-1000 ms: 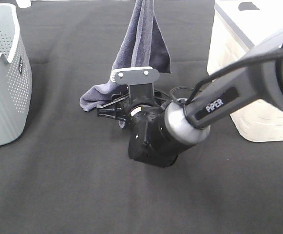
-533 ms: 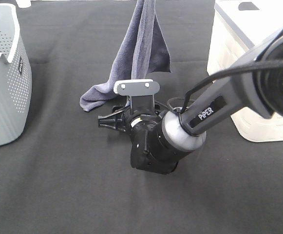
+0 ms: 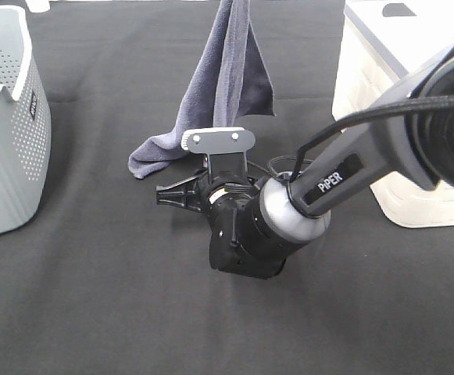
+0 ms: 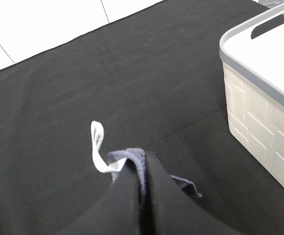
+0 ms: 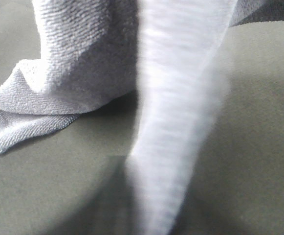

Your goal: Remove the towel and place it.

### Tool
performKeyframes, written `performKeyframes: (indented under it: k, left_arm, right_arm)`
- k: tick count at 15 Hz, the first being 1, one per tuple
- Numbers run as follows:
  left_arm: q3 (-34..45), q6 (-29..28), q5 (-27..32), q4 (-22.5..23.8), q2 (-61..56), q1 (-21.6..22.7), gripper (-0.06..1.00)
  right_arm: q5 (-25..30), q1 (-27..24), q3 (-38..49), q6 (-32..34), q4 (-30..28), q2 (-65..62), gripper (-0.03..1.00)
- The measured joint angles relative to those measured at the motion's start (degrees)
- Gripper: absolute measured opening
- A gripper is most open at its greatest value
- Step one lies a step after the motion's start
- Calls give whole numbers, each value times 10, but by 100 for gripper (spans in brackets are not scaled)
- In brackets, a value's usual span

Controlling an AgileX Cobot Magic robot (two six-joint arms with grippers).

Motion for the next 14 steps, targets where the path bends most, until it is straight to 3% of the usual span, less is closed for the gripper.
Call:
performKeyframes:
  k: [1, 4, 6, 8, 10, 14]
  left_arm:
    - [0, 0, 0, 0, 0, 0, 0]
    - [0, 0, 0, 0, 0, 0, 0]
    - [-2, 0, 0, 1, -2, 2, 0]
    - [-14, 0, -7, -2, -18, 6, 0]
    - [-44, 0, -20, -5, -40, 21, 0]
    - [-85, 0, -15, -61, -84, 70, 0]
  right_arm:
    - [0, 0, 0, 0, 0, 0, 2]
    - [2, 0, 0, -1, -1, -6, 2]
    - [25, 0, 12, -36, -1, -43, 2]
    - [78, 0, 14, -140, -2, -103, 2]
    - [168, 0, 14, -265, 1, -167, 2]
    - [323, 0, 15, -501, 104, -280, 2]
